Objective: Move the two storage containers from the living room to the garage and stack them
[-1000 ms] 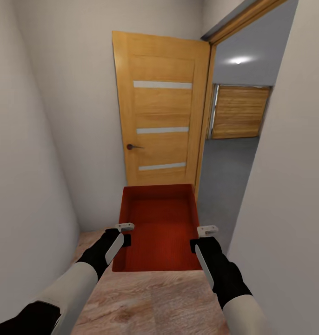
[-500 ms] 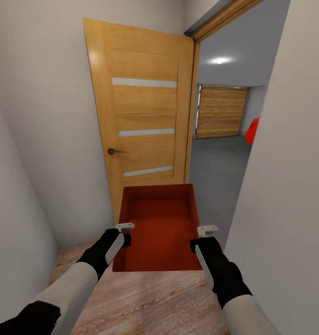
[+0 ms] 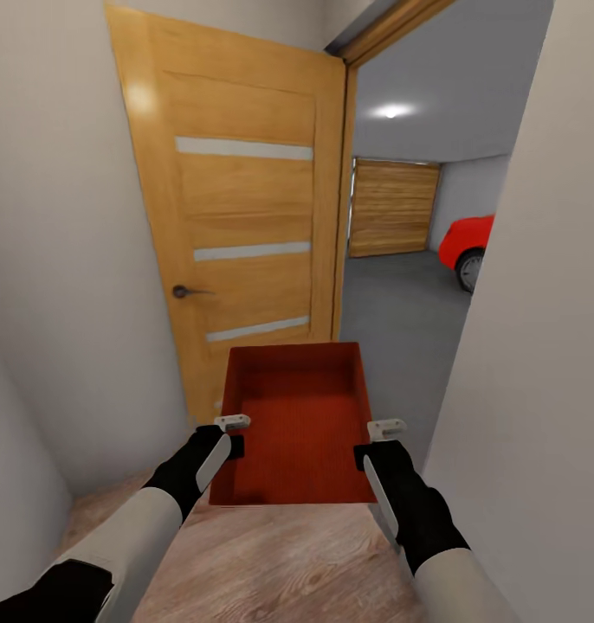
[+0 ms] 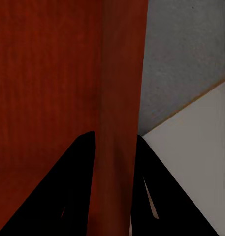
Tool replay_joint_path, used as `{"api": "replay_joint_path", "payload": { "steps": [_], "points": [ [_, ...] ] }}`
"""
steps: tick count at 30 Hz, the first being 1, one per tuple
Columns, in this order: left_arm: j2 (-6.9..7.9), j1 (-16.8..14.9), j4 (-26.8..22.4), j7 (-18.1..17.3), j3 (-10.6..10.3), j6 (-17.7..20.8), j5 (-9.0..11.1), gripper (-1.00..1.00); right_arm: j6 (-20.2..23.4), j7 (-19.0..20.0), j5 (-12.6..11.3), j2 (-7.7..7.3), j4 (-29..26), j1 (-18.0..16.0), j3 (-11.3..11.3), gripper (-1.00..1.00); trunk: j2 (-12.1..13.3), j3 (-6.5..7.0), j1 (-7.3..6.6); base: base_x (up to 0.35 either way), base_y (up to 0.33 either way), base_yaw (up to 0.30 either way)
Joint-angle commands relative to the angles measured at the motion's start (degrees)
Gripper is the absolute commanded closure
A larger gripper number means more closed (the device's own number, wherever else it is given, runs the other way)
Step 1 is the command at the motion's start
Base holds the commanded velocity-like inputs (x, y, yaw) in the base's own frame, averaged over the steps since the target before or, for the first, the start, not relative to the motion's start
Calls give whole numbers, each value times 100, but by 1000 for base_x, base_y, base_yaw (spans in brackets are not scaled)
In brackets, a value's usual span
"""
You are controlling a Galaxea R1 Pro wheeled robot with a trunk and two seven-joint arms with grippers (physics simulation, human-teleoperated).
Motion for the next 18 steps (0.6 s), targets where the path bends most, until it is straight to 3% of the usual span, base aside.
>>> {"api": "replay_joint_path", "payload": {
  "steps": [1, 13, 18],
  "points": [
    [-143, -1, -12, -10, 8, -28, -166, 100, -22, 21, -191, 148, 9, 4, 192, 100, 0, 0, 0, 338, 128, -279],
    [-143, -2, -10, -11, 7, -28, -166, 100, -22, 19, -191, 148, 9, 4, 192, 100, 0, 0, 0, 338, 137, -280],
    [-143, -1, -11, -11, 4, -28, -166, 100, -22, 20, -191, 148, 9, 4, 192, 100, 0, 0, 0, 327, 164, -149]
  ]
}}
